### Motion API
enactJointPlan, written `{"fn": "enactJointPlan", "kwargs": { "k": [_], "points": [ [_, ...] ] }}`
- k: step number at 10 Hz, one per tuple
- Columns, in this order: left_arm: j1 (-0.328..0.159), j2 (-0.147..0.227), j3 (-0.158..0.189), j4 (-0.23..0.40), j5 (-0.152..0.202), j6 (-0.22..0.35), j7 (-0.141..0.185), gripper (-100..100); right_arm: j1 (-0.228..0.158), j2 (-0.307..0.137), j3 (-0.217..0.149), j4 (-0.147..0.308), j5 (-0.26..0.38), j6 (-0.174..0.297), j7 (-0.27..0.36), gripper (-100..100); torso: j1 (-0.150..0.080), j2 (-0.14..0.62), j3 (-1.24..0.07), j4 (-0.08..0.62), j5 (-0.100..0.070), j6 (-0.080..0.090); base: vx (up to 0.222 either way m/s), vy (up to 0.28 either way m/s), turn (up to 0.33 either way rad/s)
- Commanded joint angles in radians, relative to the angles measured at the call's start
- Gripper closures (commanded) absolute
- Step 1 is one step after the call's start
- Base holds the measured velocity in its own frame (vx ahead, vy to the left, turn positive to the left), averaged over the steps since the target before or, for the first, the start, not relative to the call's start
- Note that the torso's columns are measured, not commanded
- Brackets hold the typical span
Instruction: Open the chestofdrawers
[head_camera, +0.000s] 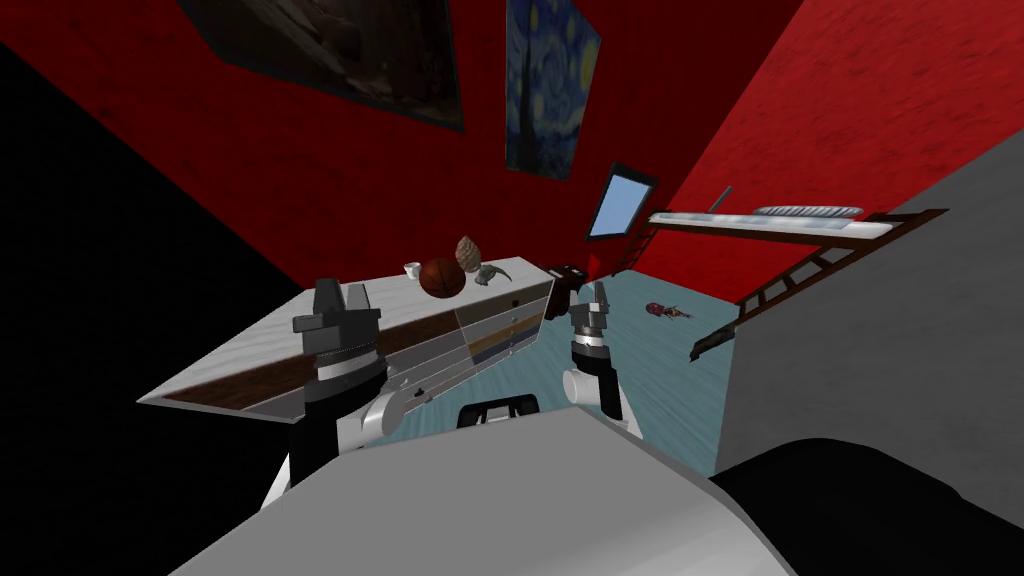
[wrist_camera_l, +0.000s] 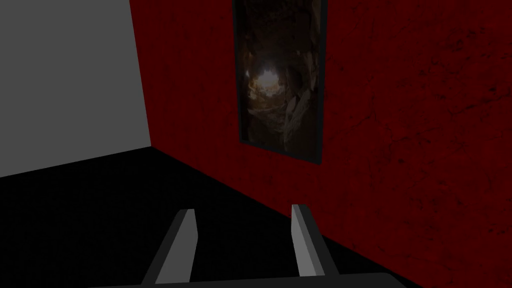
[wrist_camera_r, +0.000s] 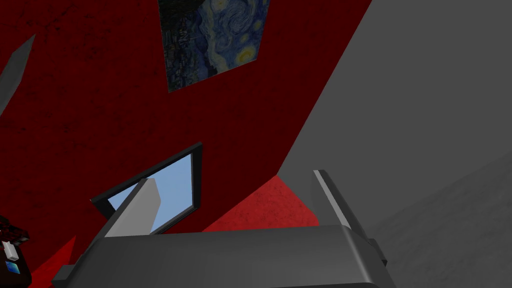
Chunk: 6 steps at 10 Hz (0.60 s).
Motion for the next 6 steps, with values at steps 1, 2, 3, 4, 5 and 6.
{"fn": "enactJointPlan", "kwargs": {
  "k": [1,2,3,4,5,6],
  "points": [
    [0.000,0.000,0.000,0.000,0.000,0.000,0.000,0,0.000,0.000,0.000,0.000,0.000,0.000,0.000,0,0.000,0.074,-0.148,0.074,0.000,0.000,0.000,0.000,0.000],
    [0.000,0.000,0.000,0.000,0.000,0.000,0.000,0,0.000,0.000,0.000,0.000,0.000,0.000,0.000,0,0.000,0.148,-0.295,0.148,0.000,0.000,0.000,0.000,0.000],
    [-0.004,0.039,0.002,0.011,-0.001,-0.004,0.000,-100,0.000,0.000,0.000,0.000,0.000,0.000,0.000,0,0.000,0.221,-0.443,0.221,0.000,0.000,0.012,-0.011,0.007],
    [-0.007,0.066,0.003,0.023,-0.002,-0.009,0.001,-100,0.000,0.000,0.000,0.000,0.000,0.000,0.000,0,0.000,0.255,-0.512,0.254,0.000,0.000,0.013,-0.025,0.011],
    [-0.012,0.093,0.005,0.038,-0.003,-0.015,0.002,-100,0.000,0.000,0.000,0.000,0.000,0.000,0.000,0,-0.001,0.264,-0.532,0.264,0.000,0.000,0.015,-0.041,0.014],
    [-0.019,0.117,0.008,0.057,-0.005,-0.022,0.002,-100,0.000,0.000,0.000,0.000,0.000,0.000,0.000,0,-0.001,0.266,-0.536,0.267,0.000,0.000,0.036,-0.054,0.016]
  ]
}}
